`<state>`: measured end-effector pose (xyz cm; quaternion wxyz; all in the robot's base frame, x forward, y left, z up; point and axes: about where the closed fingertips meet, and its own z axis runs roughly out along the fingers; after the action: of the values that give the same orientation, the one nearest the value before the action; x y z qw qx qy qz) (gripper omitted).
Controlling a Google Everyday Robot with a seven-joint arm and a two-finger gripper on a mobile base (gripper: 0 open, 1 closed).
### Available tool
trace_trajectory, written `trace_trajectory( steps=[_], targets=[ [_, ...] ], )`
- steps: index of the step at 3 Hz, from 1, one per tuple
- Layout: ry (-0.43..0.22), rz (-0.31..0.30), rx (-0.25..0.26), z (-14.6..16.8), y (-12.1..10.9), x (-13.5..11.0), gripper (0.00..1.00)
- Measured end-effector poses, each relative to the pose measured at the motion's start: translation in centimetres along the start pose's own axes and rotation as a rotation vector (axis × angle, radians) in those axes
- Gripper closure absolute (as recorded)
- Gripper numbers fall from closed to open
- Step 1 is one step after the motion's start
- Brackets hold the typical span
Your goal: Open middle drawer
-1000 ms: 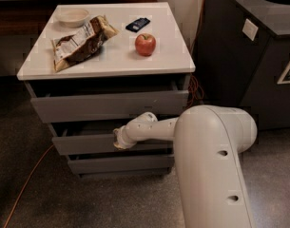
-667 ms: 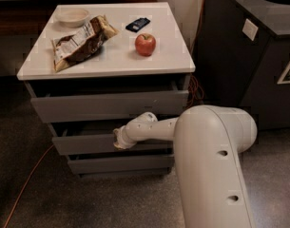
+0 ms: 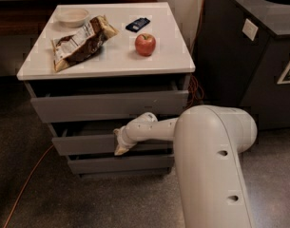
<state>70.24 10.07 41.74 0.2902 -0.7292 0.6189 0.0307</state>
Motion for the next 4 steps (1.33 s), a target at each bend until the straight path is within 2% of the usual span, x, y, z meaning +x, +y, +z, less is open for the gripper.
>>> trace_trajectory(
  steps=[1,2,3,4],
  targets=[
    [0.0,0.0,0.0,0.0,0.0,0.0,0.07],
    [-0.047,0.018,-0.03,-0.7,2.5,-1.8,0.3],
    [-0.112,0.047,-0.077,-1.9,6.4,-4.3,0.53],
    [-0.124,0.052,-0.086,-2.3,7.1,-4.8,0.84]
  ],
)
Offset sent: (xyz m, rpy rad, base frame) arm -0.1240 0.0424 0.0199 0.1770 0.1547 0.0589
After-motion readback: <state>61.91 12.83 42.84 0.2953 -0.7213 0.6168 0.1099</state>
